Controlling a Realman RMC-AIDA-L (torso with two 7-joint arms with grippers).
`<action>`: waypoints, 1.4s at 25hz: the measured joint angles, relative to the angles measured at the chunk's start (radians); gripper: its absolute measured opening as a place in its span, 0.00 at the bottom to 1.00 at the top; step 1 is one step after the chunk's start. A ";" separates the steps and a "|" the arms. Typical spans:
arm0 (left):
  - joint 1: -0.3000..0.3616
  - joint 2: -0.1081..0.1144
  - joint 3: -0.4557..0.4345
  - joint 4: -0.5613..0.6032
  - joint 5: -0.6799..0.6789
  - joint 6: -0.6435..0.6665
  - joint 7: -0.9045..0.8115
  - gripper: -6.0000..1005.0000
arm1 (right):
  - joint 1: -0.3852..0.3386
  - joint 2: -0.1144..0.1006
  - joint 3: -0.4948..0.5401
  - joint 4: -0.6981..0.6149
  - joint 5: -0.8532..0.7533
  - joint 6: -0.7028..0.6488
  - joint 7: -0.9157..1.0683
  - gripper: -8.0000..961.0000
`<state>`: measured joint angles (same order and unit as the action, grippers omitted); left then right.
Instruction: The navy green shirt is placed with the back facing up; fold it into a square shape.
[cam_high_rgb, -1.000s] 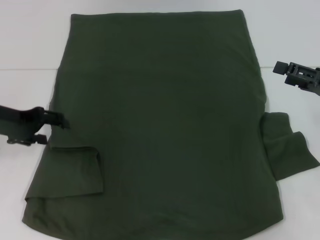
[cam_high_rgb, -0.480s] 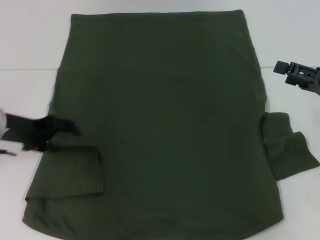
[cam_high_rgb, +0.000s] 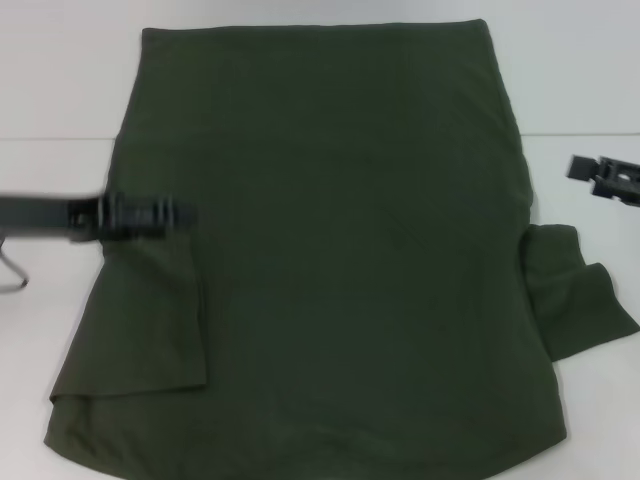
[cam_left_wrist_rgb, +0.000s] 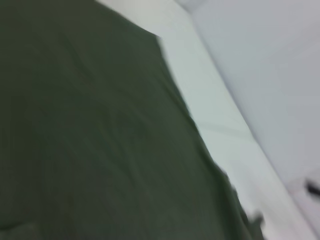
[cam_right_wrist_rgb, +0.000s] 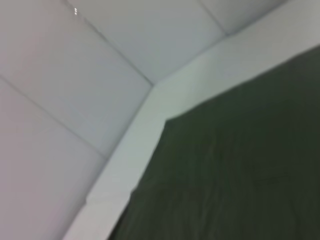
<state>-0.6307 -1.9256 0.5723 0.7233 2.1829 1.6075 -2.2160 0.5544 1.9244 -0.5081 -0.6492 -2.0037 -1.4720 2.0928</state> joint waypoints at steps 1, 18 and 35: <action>0.013 -0.003 -0.001 0.012 0.000 0.034 0.091 0.78 | -0.002 -0.013 -0.002 -0.001 -0.020 -0.025 0.007 0.98; 0.147 -0.187 -0.072 0.190 -0.099 0.073 0.424 0.78 | 0.132 -0.096 -0.028 -0.210 -0.622 -0.176 0.459 0.98; 0.184 -0.197 -0.072 0.149 -0.210 0.084 0.424 0.78 | 0.157 0.038 -0.219 -0.201 -0.667 0.097 0.270 0.98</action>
<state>-0.4470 -2.1226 0.5000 0.8723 1.9728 1.6910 -1.7921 0.7115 1.9621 -0.7271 -0.8498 -2.6702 -1.3754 2.3624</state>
